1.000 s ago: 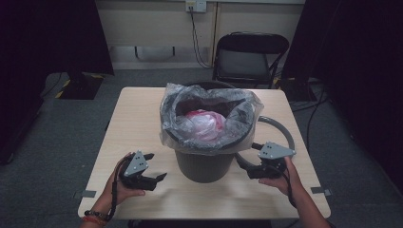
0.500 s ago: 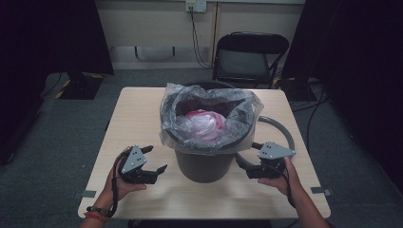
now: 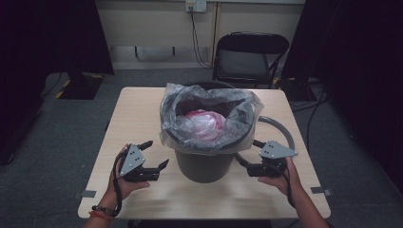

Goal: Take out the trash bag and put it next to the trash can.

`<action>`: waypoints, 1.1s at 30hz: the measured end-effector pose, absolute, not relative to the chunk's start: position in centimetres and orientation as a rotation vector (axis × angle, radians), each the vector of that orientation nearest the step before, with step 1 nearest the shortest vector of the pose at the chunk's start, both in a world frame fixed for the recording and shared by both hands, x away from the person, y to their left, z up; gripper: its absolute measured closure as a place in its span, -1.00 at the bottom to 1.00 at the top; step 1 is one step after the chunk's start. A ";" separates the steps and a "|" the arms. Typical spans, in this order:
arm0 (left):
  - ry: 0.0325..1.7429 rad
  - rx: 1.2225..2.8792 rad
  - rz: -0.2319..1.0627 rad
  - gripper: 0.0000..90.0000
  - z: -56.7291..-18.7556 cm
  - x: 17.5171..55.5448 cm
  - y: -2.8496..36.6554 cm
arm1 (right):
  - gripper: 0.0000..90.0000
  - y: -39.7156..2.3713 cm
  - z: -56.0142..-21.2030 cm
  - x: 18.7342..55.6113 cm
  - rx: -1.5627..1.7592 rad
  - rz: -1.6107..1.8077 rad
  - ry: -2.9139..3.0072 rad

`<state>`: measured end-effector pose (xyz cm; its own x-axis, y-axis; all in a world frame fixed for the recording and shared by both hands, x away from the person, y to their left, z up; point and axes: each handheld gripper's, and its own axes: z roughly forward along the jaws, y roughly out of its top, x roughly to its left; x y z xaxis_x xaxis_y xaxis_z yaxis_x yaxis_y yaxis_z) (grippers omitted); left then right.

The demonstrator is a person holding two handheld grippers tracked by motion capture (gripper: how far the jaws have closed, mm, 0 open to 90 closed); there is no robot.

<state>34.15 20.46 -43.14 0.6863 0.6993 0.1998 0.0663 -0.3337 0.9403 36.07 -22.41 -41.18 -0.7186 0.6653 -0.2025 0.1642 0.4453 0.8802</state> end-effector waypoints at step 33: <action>0.520 1.603 0.820 -0.57 -38.8 33.3 18.4 | -0.55 -22.3 -38.9 34.8 0.716 1.298 1.962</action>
<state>33.32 18.38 -38.78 0.6517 0.7255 0.2212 -0.1097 -0.1984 0.9740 34.79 -22.35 -38.88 -0.6252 0.7458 -0.2302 0.0797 0.3544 0.9317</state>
